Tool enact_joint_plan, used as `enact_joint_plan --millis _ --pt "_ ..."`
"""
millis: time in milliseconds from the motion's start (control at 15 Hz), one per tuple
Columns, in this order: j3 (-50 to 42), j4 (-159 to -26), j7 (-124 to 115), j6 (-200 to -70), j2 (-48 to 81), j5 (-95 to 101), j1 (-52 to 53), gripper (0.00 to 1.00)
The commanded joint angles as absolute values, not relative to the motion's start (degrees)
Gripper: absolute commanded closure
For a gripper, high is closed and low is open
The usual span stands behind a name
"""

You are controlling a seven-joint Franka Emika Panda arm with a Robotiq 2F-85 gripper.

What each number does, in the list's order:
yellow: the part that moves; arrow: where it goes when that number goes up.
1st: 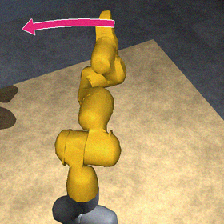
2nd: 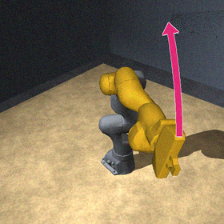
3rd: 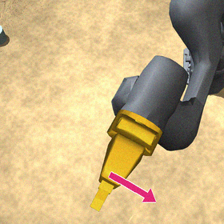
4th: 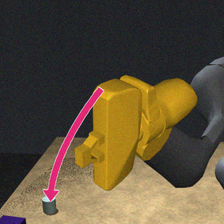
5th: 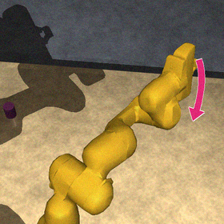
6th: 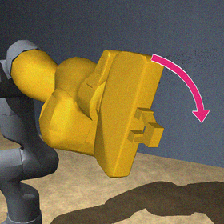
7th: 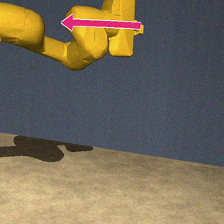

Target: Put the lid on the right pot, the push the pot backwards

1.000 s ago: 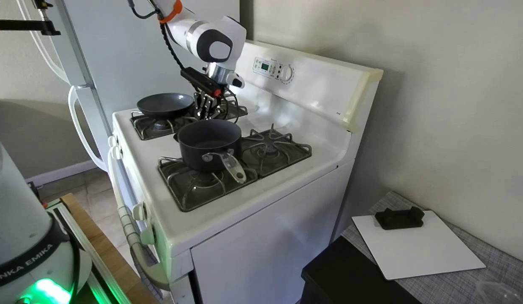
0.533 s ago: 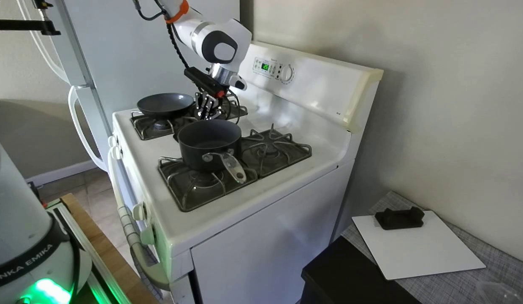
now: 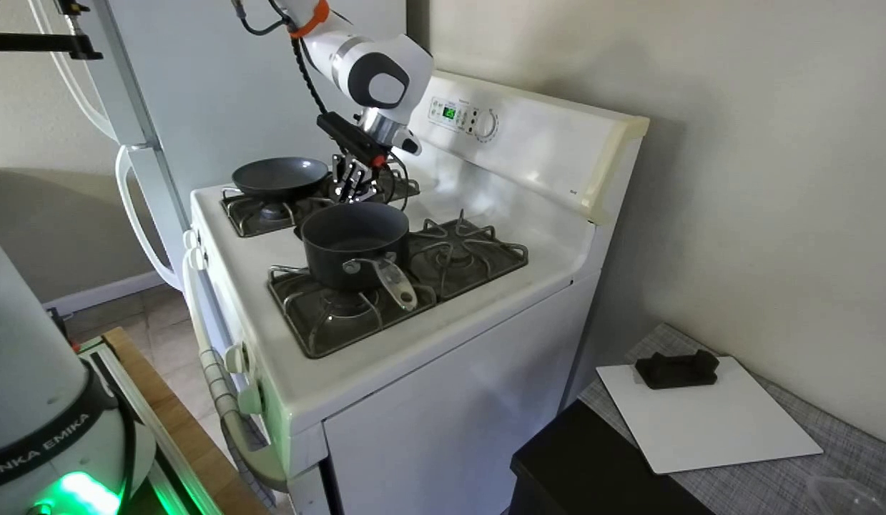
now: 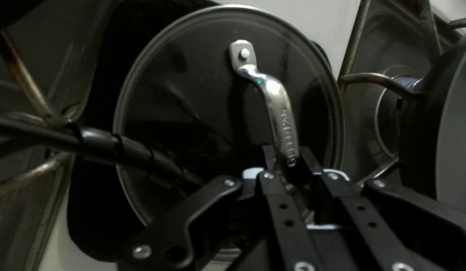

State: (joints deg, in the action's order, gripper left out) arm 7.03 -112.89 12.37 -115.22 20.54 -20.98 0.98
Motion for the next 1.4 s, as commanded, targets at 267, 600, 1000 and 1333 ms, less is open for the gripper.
enact_joint_plan --millis 267,600,1000,1333 --pt "7.4 -109.9 15.6 -109.5 20.9 -24.9 -0.7 0.97" --pt "7.0 -108.7 15.5 -107.7 21.9 -25.8 -1.0 0.97" --pt "6.5 -108.4 14.4 -109.1 23.4 -23.1 -0.3 0.97" --pt "6.7 -109.0 14.4 -110.7 24.4 -21.9 0.2 0.97"
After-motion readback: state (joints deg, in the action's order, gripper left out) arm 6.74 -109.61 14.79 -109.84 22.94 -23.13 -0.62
